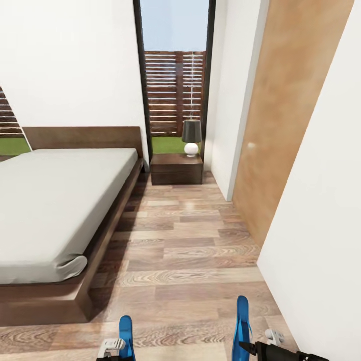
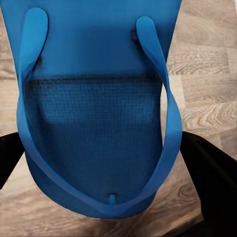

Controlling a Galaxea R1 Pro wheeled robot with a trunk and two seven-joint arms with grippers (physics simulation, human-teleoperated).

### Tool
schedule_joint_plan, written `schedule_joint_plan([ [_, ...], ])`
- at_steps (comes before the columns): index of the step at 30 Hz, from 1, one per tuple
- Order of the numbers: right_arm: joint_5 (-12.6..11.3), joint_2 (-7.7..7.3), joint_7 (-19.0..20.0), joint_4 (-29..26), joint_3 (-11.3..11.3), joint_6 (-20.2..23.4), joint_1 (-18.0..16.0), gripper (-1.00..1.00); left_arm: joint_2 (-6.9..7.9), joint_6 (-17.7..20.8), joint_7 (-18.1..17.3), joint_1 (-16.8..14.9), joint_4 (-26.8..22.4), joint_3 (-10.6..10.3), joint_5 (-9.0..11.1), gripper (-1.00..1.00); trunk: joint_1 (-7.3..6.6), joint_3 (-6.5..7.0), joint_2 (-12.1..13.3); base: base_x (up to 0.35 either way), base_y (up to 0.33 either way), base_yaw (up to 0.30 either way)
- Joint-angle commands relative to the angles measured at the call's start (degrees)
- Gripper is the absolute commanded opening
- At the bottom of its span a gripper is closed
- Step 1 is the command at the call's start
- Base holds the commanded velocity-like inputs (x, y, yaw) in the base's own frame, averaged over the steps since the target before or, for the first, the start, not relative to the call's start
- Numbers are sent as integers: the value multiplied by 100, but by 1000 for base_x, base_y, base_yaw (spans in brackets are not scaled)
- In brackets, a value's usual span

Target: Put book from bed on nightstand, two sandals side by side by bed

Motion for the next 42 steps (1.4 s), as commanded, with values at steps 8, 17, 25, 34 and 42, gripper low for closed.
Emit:
schedule_joint_plan([
  [8, -68, 0, 18, 13, 35, 40, -8, -100, 1, -41, -8, -4, 6, -46, 29, -100, 2, -5, -2, 323, -35, 1],
  [17, -68, 0, 12, 13, 36, 40, -8, -100, 1, -41, -8, -4, 6, -49, 29, -100, 2, -5, -2, 323, -78, 0],
  [25, -68, 0, 14, 13, 34, 40, -8, -100, 1, -41, -8, -4, 6, -46, 29, -100, 2, -5, -2, 323, -56, 0],
  [34, -68, 0, 12, 13, 35, 40, -8, -100, 1, -41, -8, -4, 6, -46, 29, -100, 2, -5, -2, 324, -3, 0],
  [42, -68, 0, 13, 13, 36, 40, -8, -100, 1, -41, -8, -4, 6, -45, 29, -100, 2, -5, -2, 319, 0, 0],
])
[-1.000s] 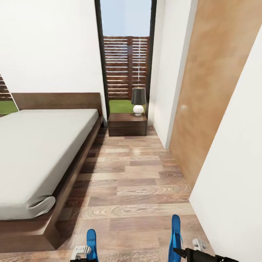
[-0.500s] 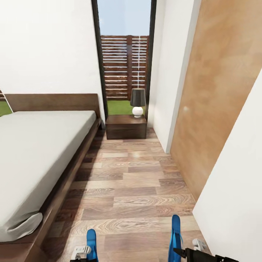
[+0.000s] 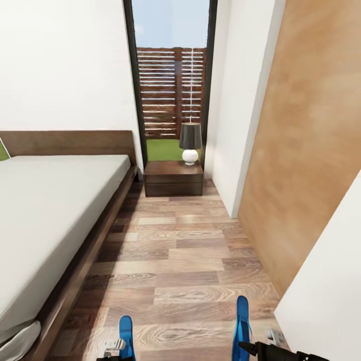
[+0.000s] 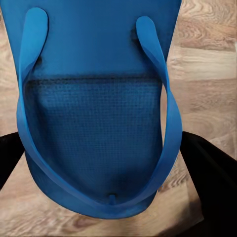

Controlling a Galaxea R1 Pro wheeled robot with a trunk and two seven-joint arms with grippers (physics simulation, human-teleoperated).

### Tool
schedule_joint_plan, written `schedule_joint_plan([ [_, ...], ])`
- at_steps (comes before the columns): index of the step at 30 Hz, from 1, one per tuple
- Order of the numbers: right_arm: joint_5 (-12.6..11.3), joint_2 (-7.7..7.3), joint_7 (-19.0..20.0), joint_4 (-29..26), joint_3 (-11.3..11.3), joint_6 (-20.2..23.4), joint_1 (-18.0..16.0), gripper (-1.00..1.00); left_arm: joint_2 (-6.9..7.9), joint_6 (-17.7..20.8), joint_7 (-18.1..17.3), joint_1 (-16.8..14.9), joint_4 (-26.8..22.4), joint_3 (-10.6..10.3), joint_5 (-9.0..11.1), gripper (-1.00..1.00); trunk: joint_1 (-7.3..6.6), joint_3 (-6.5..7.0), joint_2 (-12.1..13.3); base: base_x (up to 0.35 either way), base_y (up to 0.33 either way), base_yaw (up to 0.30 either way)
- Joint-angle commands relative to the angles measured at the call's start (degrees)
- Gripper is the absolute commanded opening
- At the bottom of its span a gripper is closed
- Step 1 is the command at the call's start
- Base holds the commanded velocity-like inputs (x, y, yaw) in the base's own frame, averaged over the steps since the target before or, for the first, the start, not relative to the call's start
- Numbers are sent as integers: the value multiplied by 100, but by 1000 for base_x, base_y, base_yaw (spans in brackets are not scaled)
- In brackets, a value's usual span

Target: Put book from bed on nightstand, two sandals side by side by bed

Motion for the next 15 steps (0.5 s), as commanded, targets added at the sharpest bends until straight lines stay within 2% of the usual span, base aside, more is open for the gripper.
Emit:
schedule_joint_plan([
  [1, -69, 0, 19, 13, 29, 40, -8, -100, 1, -41, -8, -4, 6, -42, 31, -100, 2, -5, -2, 297, 0, 0],
  [10, -69, 0, 18, 13, 28, 40, -8, -100, 1, -41, -8, -4, 6, -42, 31, -100, 2, -5, -2, 292, -1, 0],
  [15, -69, 0, 18, 13, 28, 40, -8, -100, 1, -41, -8, -4, 6, -42, 31, -100, 2, -5, -2, 291, -95, 0],
])
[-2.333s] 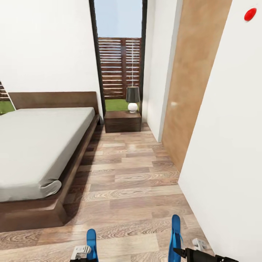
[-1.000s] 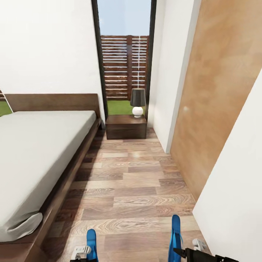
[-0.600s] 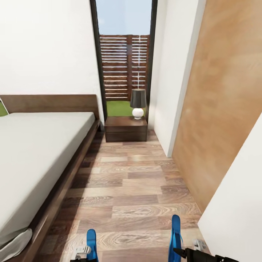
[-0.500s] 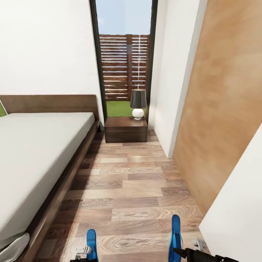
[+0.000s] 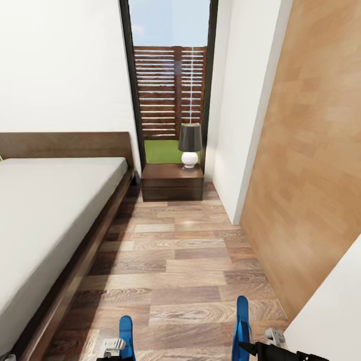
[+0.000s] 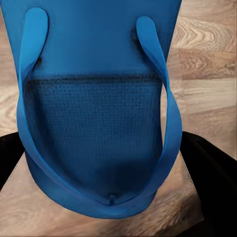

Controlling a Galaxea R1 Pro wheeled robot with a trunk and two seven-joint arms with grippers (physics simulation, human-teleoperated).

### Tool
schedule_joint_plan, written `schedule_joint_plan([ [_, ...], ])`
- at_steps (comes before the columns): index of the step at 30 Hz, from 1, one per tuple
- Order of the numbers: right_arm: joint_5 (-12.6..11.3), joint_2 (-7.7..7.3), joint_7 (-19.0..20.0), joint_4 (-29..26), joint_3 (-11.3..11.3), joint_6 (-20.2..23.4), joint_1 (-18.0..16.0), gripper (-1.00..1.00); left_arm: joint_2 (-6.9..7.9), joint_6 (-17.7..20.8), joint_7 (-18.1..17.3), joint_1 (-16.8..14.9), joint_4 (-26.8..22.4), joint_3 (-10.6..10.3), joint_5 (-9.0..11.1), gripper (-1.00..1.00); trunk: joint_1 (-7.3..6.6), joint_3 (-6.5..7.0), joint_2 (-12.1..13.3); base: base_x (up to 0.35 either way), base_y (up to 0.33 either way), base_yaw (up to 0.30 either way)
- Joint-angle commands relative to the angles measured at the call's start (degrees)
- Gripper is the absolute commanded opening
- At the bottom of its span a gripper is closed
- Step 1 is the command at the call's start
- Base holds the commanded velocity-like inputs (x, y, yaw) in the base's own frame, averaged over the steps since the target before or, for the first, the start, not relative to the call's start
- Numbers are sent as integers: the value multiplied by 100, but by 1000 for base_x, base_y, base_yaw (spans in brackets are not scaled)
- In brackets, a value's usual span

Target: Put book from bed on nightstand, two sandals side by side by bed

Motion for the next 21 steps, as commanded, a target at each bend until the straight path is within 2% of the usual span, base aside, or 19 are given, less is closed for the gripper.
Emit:
schedule_joint_plan([
  [1, -69, 1, 15, 12, 29, 40, -7, -100, 1, -42, -9, -5, 7, -42, 30, -100, 2, -5, -2, 291, -167, 0],
  [6, -69, 1, 16, 12, 30, 40, -7, -100, 1, -42, -9, -5, 7, -42, 30, -100, 2, -5, -2, 297, -110, 0],
  [21, -69, 1, 12, 12, 30, 40, -7, -100, 1, -42, -9, -5, 7, -42, 30, -100, 2, -5, -2, 307, -4, 0],
])
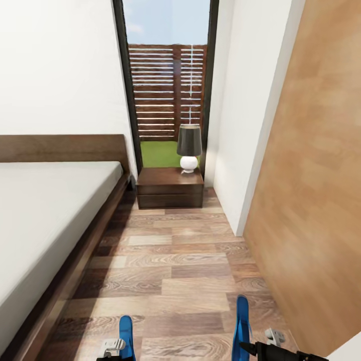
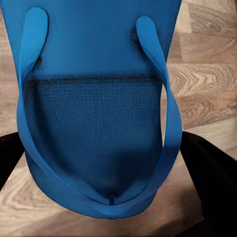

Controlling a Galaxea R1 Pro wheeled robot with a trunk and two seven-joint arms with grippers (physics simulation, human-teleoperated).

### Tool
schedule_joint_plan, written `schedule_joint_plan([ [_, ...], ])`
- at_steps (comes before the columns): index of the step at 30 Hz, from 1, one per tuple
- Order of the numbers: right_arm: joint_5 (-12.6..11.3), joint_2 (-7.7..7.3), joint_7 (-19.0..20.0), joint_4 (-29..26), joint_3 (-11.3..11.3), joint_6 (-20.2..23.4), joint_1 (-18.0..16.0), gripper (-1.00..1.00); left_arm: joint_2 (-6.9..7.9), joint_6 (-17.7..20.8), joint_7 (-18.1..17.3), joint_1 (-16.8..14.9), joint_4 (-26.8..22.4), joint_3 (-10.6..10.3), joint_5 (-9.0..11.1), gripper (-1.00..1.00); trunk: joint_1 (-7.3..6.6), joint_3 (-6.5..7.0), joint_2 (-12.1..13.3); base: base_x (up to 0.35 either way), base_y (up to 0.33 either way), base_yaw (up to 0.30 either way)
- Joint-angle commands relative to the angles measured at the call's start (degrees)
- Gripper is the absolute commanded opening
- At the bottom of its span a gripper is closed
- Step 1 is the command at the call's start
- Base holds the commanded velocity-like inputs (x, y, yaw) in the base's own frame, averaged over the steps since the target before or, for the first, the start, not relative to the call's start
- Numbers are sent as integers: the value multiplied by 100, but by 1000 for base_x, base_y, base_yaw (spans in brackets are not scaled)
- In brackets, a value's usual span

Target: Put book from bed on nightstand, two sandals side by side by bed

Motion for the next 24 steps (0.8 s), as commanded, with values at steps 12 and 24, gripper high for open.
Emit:
schedule_joint_plan([
  [12, -69, 0, 17, 13, 29, 40, -8, -100, 1, -41, -8, -4, 6, -42, 30, -100, 2, -5, -2, 308, 0, 0],
  [24, -69, 0, 17, 13, 28, 40, -8, -100, 1, -41, -8, -4, 6, -42, 30, -100, 2, -5, -2, 313, 0, 0],
])
